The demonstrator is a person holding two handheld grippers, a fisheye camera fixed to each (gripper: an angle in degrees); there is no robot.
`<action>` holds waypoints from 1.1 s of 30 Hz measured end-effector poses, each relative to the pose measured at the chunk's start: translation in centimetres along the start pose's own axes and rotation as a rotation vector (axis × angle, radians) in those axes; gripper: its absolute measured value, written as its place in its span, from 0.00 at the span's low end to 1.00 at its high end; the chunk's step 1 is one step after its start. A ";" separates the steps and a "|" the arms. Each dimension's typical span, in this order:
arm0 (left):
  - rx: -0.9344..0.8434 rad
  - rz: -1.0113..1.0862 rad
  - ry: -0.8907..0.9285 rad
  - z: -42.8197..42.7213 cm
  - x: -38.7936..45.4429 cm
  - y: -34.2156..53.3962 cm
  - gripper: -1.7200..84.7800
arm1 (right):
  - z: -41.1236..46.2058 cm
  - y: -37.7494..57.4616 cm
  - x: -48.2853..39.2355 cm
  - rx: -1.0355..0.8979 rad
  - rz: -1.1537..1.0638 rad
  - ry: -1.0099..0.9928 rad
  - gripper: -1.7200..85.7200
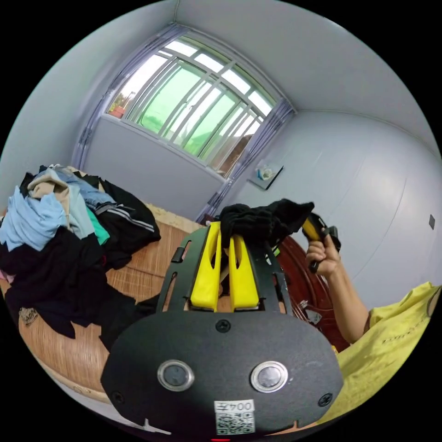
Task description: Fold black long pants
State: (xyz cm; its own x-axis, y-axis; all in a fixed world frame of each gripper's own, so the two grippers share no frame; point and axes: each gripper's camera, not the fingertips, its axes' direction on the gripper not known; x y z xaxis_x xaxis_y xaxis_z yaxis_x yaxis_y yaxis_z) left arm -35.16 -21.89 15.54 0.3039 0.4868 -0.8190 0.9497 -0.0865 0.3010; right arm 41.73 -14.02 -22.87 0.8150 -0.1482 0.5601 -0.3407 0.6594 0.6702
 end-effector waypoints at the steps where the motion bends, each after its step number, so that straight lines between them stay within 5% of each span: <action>1: 0.004 0.045 -0.006 -0.3 0.8 -2.6 0.02 | -0.7 -1.3 -1.1 0.000 -0.037 -0.001 0.03; 16: 0.116 0.461 0.117 -10.1 16.4 -23.2 0.02 | -13.5 -11.8 -19.5 0.131 -0.488 0.069 0.03; 33: 0.206 0.618 0.175 -24.9 29.0 -22.1 0.02 | -24.6 -6.9 -31.1 0.168 -0.650 0.001 0.04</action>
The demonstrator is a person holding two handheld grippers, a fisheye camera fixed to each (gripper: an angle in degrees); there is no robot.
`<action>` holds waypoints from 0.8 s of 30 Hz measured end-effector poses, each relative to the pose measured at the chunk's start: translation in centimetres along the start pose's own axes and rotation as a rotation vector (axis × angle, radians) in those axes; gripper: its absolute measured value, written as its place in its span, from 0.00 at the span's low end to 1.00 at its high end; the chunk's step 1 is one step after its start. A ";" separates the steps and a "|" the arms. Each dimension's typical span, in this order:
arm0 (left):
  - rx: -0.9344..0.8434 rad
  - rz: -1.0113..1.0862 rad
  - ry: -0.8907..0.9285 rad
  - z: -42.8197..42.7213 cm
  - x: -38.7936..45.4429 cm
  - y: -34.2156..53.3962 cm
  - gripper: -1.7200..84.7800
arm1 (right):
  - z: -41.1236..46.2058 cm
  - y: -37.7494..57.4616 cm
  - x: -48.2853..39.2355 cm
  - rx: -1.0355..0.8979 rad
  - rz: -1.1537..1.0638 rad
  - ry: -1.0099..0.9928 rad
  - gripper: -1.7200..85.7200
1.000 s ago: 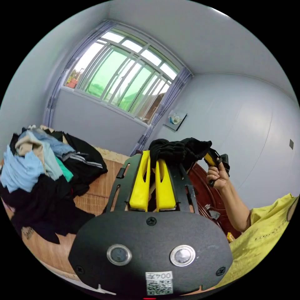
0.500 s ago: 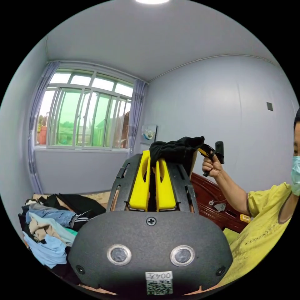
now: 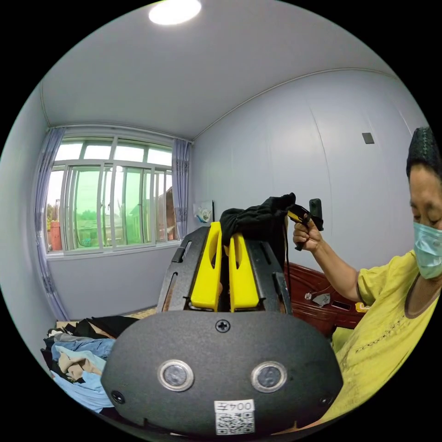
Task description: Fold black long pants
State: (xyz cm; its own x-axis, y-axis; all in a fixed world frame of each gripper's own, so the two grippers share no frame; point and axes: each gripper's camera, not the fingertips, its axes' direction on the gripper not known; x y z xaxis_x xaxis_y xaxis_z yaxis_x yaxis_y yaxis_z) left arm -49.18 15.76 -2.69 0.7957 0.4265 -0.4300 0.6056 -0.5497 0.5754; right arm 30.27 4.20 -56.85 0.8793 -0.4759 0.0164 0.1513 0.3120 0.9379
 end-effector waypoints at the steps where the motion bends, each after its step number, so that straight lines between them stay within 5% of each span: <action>1: 0.008 -0.006 -0.002 -1.2 0.6 -0.4 0.02 | -0.4 0.0 -0.8 0.005 0.004 -0.016 0.04; 12: -0.014 -0.073 -0.199 -13.6 0.9 -1.8 0.02 | 3.0 1.9 -9.1 -0.042 0.030 -0.179 0.03; 24: 0.015 -0.142 -0.551 -31.0 -1.9 -0.6 0.03 | 16.9 9.8 -19.9 -0.030 0.121 -0.609 0.03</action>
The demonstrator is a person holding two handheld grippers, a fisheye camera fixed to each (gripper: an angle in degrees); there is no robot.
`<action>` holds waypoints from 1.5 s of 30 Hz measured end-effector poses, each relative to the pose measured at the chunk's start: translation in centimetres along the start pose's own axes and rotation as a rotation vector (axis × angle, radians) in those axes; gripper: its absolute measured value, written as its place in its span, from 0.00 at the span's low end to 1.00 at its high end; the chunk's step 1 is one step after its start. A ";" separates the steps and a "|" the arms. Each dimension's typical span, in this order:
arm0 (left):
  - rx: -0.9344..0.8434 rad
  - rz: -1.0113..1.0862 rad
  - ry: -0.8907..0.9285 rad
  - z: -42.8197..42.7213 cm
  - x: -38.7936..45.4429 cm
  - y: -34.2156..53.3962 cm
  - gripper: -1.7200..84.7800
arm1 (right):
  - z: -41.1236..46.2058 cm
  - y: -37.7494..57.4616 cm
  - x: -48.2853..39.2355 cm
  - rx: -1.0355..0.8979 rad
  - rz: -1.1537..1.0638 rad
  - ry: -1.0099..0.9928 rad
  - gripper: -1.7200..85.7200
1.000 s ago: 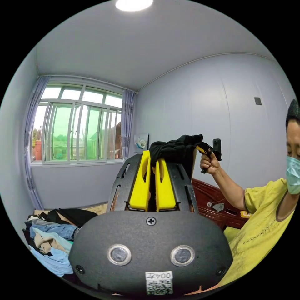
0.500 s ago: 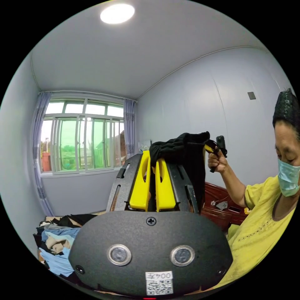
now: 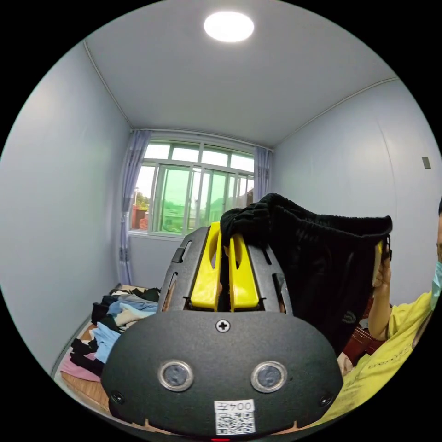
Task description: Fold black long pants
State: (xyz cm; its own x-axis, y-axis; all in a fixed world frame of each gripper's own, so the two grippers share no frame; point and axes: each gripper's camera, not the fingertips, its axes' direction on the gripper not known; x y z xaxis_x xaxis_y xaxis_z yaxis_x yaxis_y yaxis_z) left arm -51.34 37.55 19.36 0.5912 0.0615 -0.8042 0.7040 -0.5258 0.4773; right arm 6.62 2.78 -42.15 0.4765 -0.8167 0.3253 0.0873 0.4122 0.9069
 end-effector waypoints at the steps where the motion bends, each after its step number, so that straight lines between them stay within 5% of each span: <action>1: 0.009 0.004 -0.026 -1.2 -0.7 -0.5 0.03 | 1.7 0.7 -0.1 0.008 0.018 -0.049 0.03; 10: -0.010 0.075 -0.054 0.2 0.0 -3.1 0.03 | 5.3 7.6 1.0 0.157 0.193 -0.245 0.04; 14: -0.104 0.063 0.010 7.1 1.7 1.7 0.03 | 1.0 13.9 2.8 0.164 0.250 -0.121 0.03; 23: -0.453 -0.203 0.286 31.6 8.7 34.6 0.03 | -14.7 37.4 7.8 0.042 0.582 0.328 0.03; 28: -0.731 -0.322 0.332 44.0 20.1 58.3 0.03 | -25.4 51.2 8.4 0.047 0.850 0.543 0.03; 37: -1.063 -0.336 0.457 55.3 45.5 89.0 0.03 | -44.6 70.6 3.1 0.118 1.144 0.868 0.03; 45: -1.261 -0.190 0.559 58.5 64.9 106.6 0.03 | -56.9 81.3 -2.7 0.117 1.276 1.106 0.02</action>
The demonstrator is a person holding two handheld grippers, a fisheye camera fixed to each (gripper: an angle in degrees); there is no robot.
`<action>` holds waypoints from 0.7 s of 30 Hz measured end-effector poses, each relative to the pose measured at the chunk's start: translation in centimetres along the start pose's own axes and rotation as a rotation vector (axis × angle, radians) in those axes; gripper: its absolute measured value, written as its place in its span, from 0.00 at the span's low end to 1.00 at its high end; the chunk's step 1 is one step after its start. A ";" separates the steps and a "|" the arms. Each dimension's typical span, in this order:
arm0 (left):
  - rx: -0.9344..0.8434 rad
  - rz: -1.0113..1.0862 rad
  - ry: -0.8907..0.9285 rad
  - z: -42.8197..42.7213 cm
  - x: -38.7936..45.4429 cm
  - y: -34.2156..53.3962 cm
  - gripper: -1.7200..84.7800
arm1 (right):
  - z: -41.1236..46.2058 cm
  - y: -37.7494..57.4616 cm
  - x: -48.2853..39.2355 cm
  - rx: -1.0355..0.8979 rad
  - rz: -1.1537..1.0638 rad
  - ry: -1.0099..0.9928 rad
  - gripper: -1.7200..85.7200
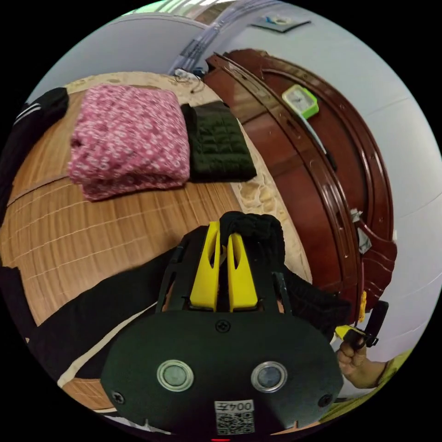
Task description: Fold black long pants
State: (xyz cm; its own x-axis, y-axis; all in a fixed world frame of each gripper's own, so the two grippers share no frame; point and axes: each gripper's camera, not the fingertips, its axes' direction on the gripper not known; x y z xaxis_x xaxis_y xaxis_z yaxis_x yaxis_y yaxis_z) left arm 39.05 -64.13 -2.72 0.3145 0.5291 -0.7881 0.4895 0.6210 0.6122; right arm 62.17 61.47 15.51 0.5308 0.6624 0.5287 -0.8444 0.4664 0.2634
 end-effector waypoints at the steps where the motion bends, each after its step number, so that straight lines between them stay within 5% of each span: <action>1: -0.027 0.014 -0.002 3.1 1.2 0.1 0.03 | -0.6 0.1 1.9 0.005 0.013 0.033 0.02; 13: -0.272 0.030 -0.013 24.8 6.0 5.1 0.03 | 0.0 1.3 15.4 -0.126 0.075 0.343 0.04; 21: -0.205 -0.016 0.087 27.0 5.9 9.5 0.06 | -0.2 0.8 19.8 -0.216 0.224 0.554 0.13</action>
State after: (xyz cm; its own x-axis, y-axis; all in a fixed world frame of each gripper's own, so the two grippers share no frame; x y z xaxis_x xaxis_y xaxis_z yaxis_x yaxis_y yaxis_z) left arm 67.50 -70.68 -3.23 0.2328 0.5604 -0.7948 0.3153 0.7297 0.6068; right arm 72.00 75.11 26.01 0.3504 0.9357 0.0406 -0.9364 0.3509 -0.0042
